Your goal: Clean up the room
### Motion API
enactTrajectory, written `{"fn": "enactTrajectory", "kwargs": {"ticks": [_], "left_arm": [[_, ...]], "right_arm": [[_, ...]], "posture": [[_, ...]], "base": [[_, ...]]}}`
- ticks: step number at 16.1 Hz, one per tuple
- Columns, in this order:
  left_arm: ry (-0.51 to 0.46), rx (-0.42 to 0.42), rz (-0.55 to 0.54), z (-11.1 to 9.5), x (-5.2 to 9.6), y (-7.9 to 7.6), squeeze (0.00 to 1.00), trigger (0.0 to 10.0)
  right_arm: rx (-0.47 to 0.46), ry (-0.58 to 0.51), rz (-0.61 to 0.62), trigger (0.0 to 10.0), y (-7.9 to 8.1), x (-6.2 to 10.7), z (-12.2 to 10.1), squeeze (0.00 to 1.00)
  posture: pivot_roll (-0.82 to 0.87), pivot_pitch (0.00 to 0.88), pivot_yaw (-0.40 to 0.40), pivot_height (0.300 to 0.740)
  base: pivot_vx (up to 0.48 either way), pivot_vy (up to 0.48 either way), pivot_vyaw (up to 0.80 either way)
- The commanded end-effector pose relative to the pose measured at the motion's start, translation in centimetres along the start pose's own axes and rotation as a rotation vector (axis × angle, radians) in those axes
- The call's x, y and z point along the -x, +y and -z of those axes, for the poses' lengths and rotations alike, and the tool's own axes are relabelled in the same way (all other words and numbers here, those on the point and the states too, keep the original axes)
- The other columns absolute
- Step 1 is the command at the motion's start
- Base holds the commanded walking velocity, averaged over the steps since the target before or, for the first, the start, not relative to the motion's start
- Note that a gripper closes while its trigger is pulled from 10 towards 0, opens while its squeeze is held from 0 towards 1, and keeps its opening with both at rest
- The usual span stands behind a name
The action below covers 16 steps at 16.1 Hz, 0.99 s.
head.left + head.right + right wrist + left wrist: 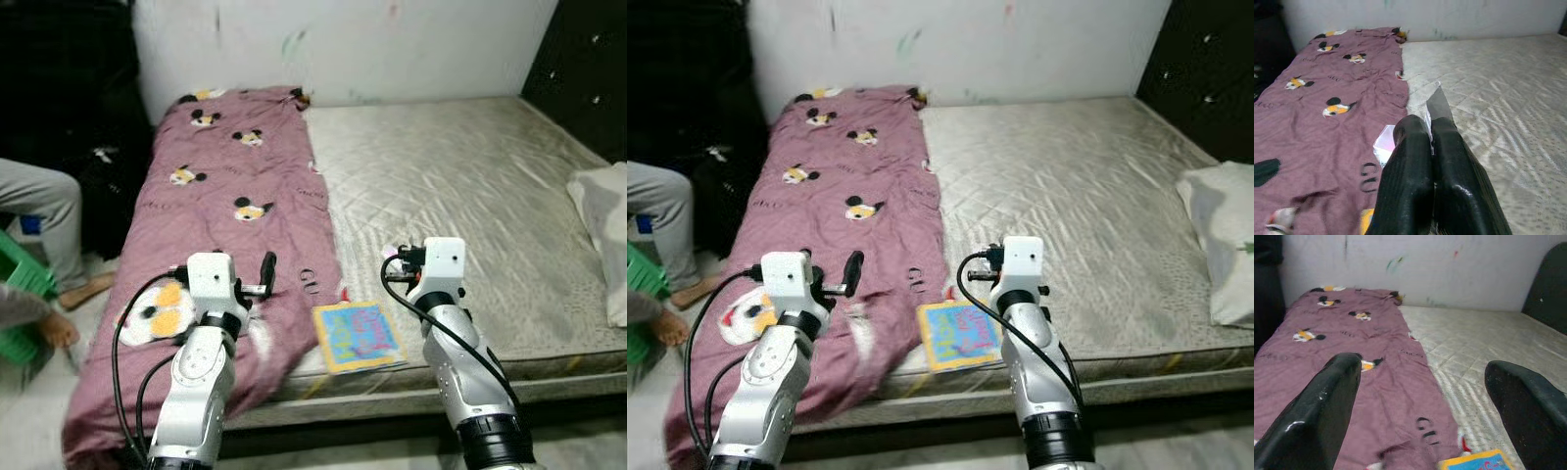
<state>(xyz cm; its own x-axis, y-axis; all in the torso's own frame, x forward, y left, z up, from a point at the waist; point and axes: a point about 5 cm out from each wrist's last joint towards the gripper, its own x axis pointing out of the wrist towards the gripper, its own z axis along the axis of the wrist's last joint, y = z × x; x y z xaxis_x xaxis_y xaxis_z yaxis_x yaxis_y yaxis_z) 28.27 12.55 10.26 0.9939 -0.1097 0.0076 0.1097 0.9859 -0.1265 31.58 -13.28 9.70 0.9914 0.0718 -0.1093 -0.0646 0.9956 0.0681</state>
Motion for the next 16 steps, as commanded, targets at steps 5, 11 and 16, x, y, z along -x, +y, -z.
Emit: {"fn": "enactTrajectory", "kwargs": {"ticks": [5,11,16], "left_arm": [[-0.006,-0.028,-0.040,-0.2,0.0,1.1,0.00,10.0],[-0.013,-0.042,-0.040,-0.3,-0.1,1.1,0.00,10.0],[-0.051,-0.079,-0.070,-0.6,0.5,2.2,0.00,10.0]], "right_arm": [[0.001,-0.037,-0.053,10.0,1.2,-0.5,-1.0,0.00],[-0.007,-0.051,-0.083,10.0,1.7,-0.4,-1.2,0.00],[0.009,-0.054,-0.102,10.0,1.9,-0.4,-1.2,0.00]], "posture": [[-0.06,0.000,0.020,0.740],[-0.06,0.000,0.022,0.740],[-0.06,0.000,0.022,0.740]], "base": [[0.000,0.480,0.00],[0.000,0.480,0.00],[0.000,0.000,0.09]]}}
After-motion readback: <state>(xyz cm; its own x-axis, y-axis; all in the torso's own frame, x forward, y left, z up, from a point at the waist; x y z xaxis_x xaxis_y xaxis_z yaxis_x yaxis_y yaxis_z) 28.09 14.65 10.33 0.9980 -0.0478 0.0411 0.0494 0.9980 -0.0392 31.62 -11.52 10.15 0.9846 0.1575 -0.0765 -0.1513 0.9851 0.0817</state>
